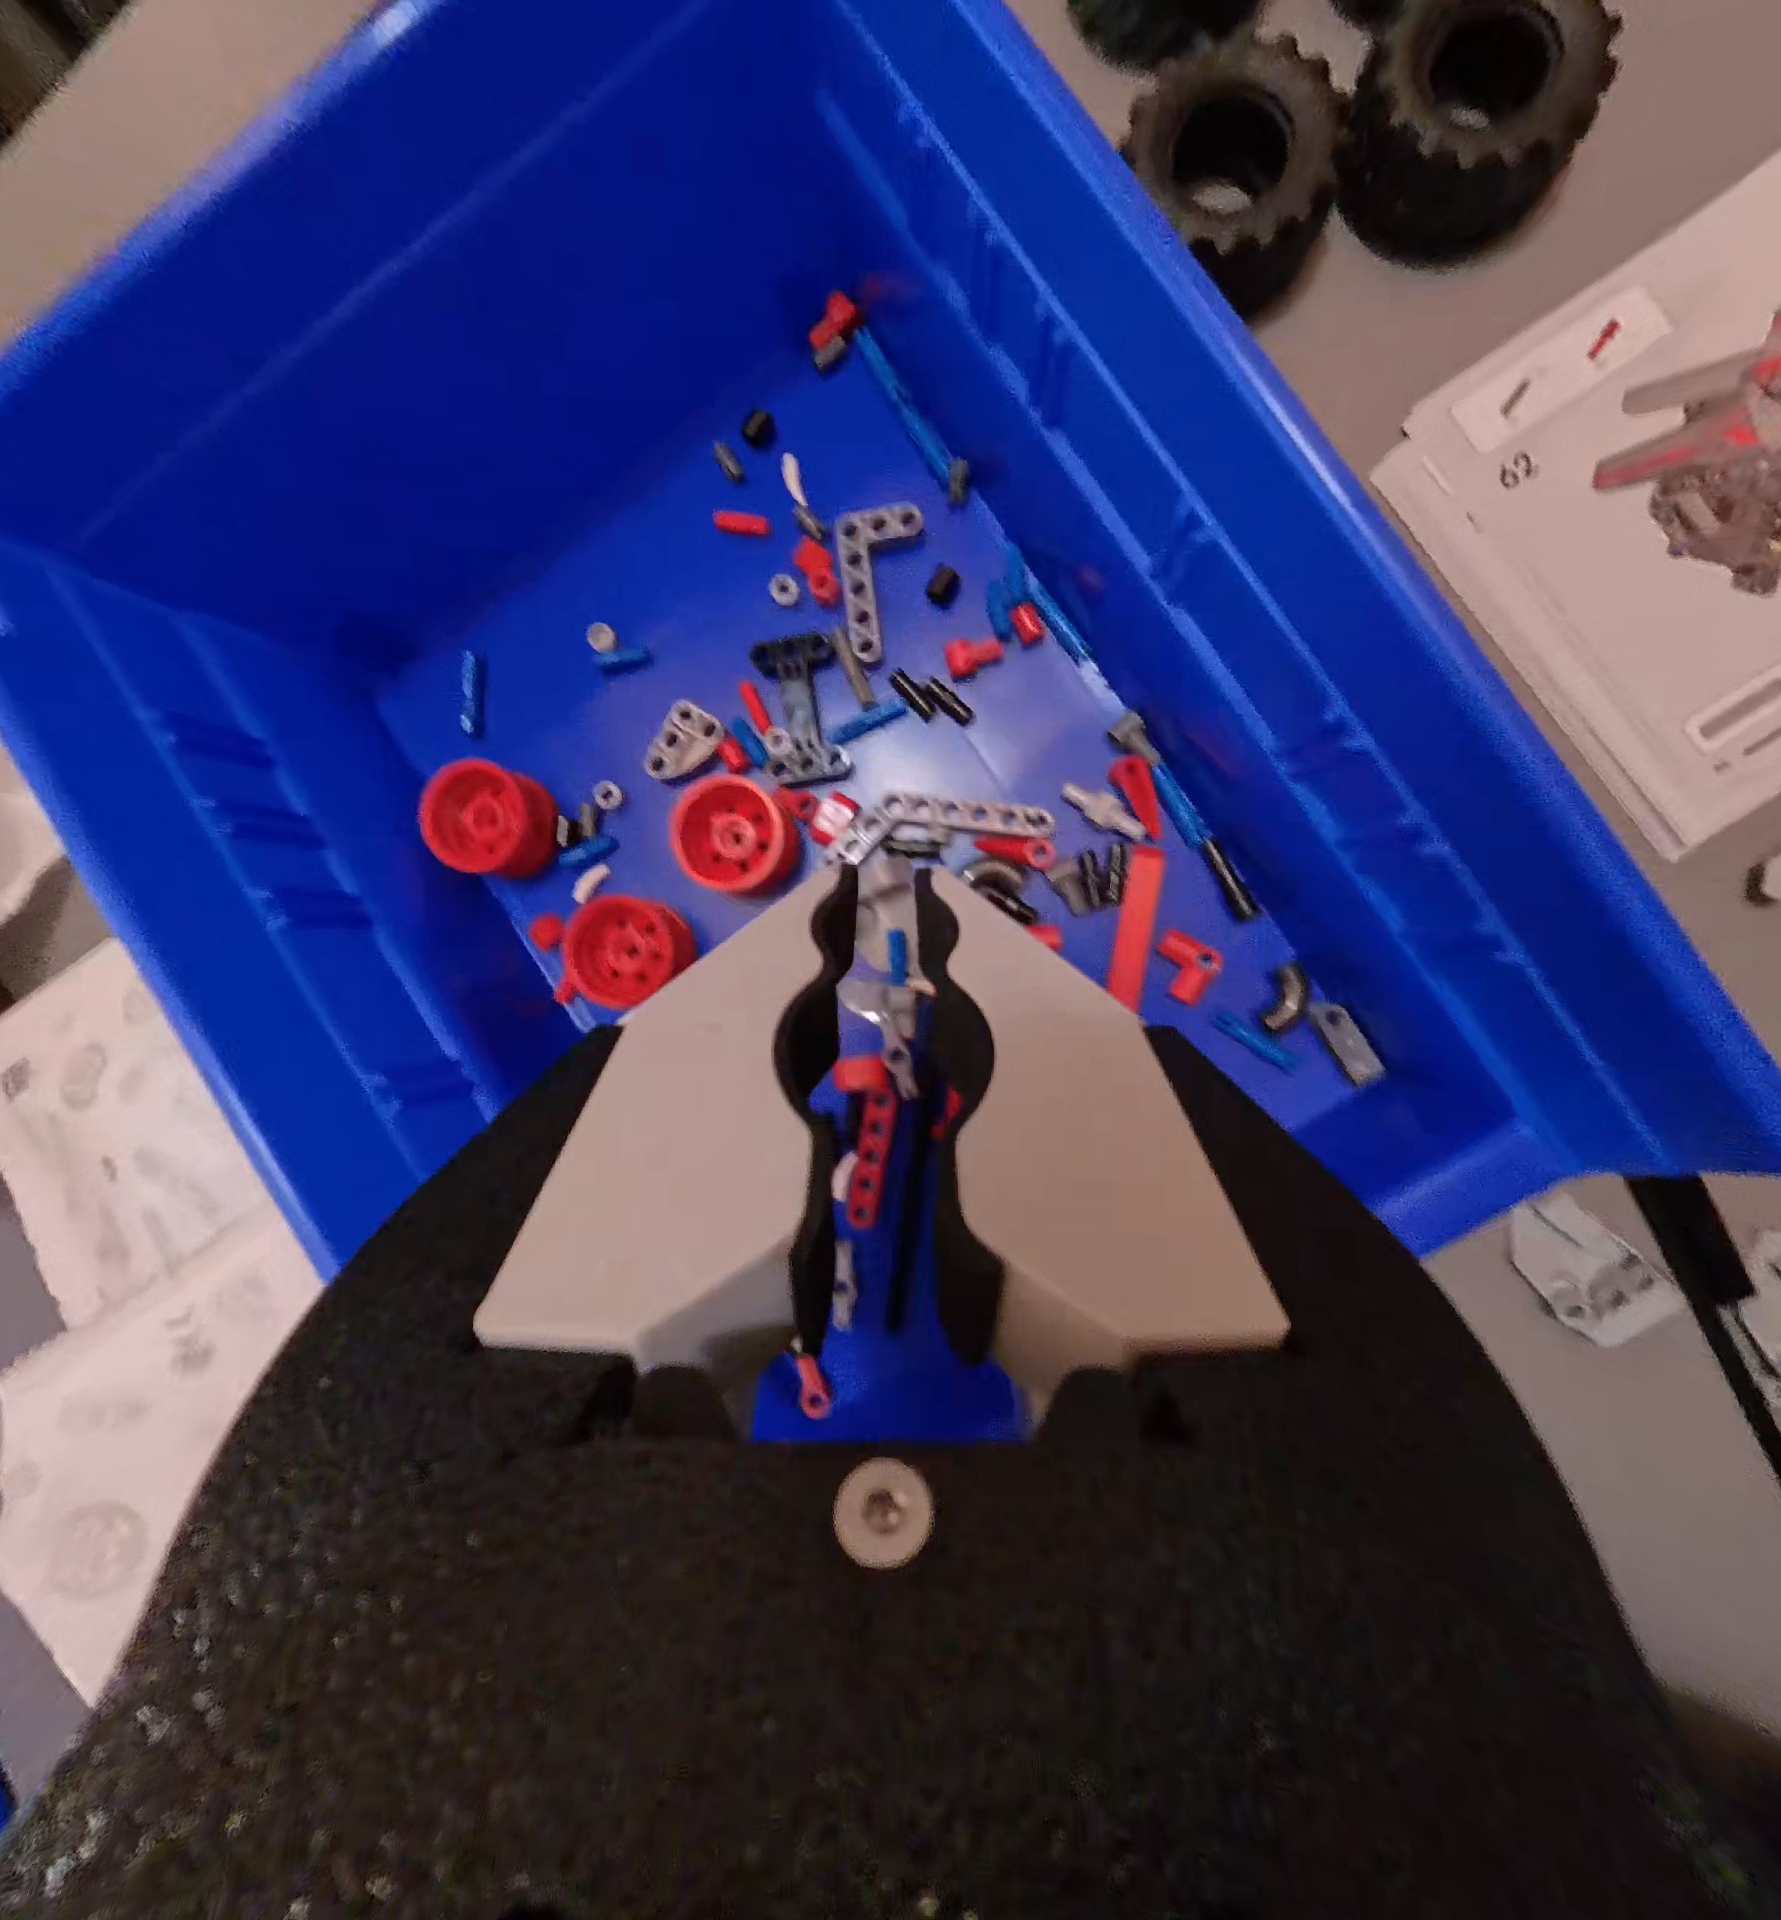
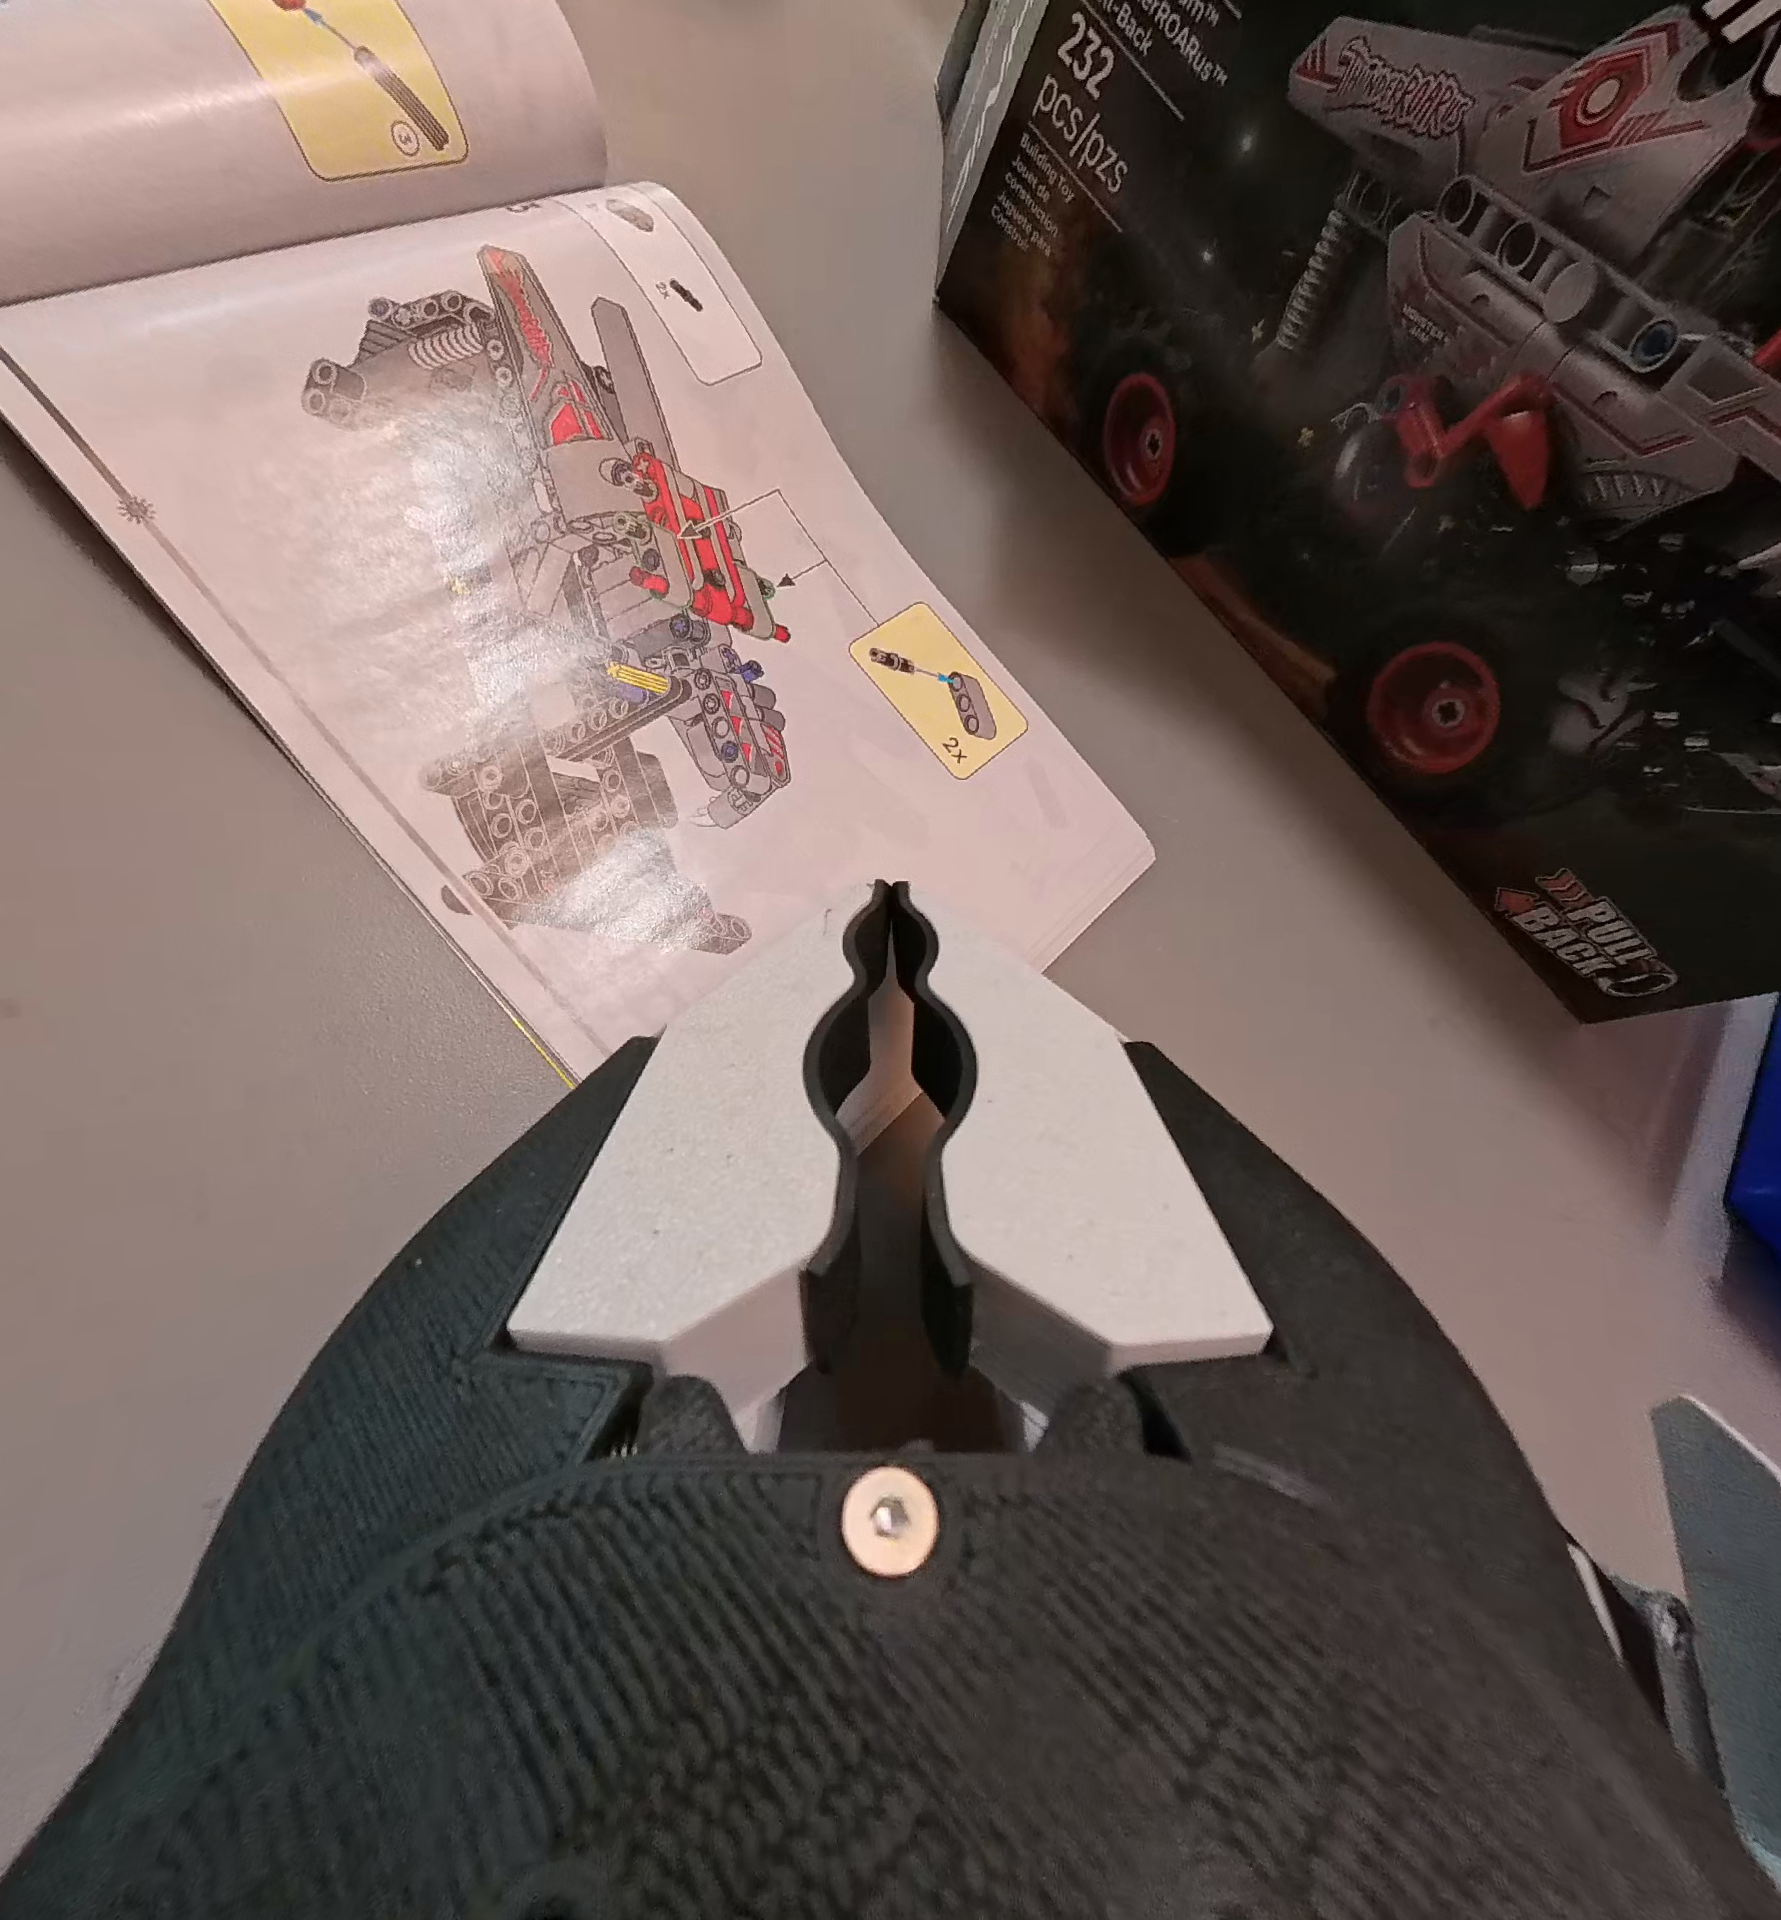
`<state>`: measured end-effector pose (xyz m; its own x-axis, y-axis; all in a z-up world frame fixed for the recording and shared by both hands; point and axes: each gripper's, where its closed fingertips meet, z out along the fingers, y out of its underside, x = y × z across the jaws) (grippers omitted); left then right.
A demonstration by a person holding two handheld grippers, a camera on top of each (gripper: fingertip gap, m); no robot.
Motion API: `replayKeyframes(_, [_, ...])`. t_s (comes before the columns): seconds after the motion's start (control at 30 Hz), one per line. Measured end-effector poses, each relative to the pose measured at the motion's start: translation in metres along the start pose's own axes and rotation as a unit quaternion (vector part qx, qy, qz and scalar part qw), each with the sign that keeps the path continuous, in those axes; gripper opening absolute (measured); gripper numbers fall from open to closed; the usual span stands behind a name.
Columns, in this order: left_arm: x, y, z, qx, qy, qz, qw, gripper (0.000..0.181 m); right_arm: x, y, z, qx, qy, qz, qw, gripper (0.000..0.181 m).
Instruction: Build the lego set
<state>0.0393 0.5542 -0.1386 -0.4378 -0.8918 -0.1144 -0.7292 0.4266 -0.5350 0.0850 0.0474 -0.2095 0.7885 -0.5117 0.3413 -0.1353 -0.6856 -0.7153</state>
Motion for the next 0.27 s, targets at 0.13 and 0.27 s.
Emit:
replayKeyframes(0.13, [-0.035, -0.019, 0.004, 0.03, -0.009, -0.028, 0.999, 0.008, 0.0, 0.0, 0.0, 0.001, 0.006, -0.007, 1.0, 0.0])
replayKeyframes(0.27, [-0.045, -0.028, 0.015, 0.058, 0.008, -0.046, 0.997, 0.01, 0.0, 0.0, 0.0, -0.001, -0.005, 0.005, 1.0, 0.0])
